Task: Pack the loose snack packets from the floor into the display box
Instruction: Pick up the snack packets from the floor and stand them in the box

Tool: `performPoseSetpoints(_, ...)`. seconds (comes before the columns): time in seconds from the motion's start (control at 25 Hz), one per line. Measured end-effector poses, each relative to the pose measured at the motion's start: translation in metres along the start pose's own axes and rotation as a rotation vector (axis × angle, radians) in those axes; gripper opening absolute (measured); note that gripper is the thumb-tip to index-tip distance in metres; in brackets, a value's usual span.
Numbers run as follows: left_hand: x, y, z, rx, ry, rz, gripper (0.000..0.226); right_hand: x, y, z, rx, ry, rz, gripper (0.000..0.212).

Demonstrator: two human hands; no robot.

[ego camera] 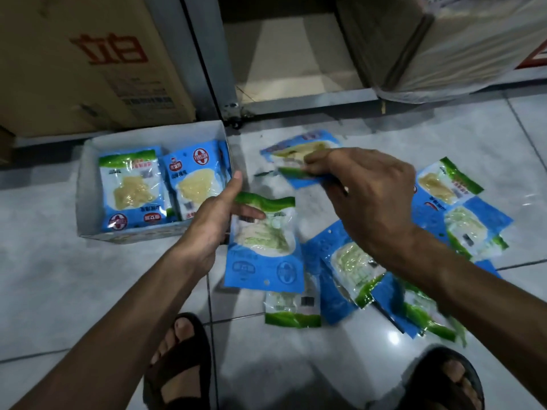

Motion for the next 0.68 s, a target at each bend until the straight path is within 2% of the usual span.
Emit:
performPoseSetpoints(0.16, 0.005, 0.014, -0.004, 0.009, -0.099, -0.292, 0.052, -0.023, -0.026, -0.017, 0.150, -0.118, 0.231, 0.022)
performPoseSetpoints(0.24, 0.012, 0.017, -0.003, -0.043, -0.026, -0.314, 0.029, -0.030, -0.030, -0.026, 0.185, -0.192, 0.300, 0.025)
performPoseSetpoints(0.36, 0.020, 0.017, -0.004, -0.097, 0.030, -0.335, 0.014, -0.040, -0.030, -0.025, 0.172, -0.320, 0.343, 0.011)
performPoseSetpoints(0.4, 0.024, 0.017, -0.005, -0.117, 0.032, -0.366, 0.011, -0.042, -0.032, -0.023, 0.147, -0.398, 0.346, 0.019)
performPoseSetpoints(0.48, 0.036, 0.018, -0.005, -0.160, 0.058, -0.385, 0.008, -0.047, -0.032, -0.021, 0.026, -0.556, 0.402, 0.042)
performPoseSetpoints(0.52, 0.042, 0.018, -0.005, -0.174, 0.072, -0.374, 0.007, -0.047, -0.033, -0.017, -0.099, -0.588, 0.465, 0.047)
performPoseSetpoints(0.68, 0.064, 0.019, -0.007, -0.216, 0.085, -0.378, 0.009, -0.068, -0.031, 0.020, -0.623, -0.469, 0.753, 0.052)
Point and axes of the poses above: each hand's wrist, its own z-axis towards the middle knuckle, its own x-axis out of the back of the hand, y = z × x, the point moved 3 cm from there along z, towards the middle knuckle, and after that the axes turned 11 degrees about x, right-handed, at the moved point
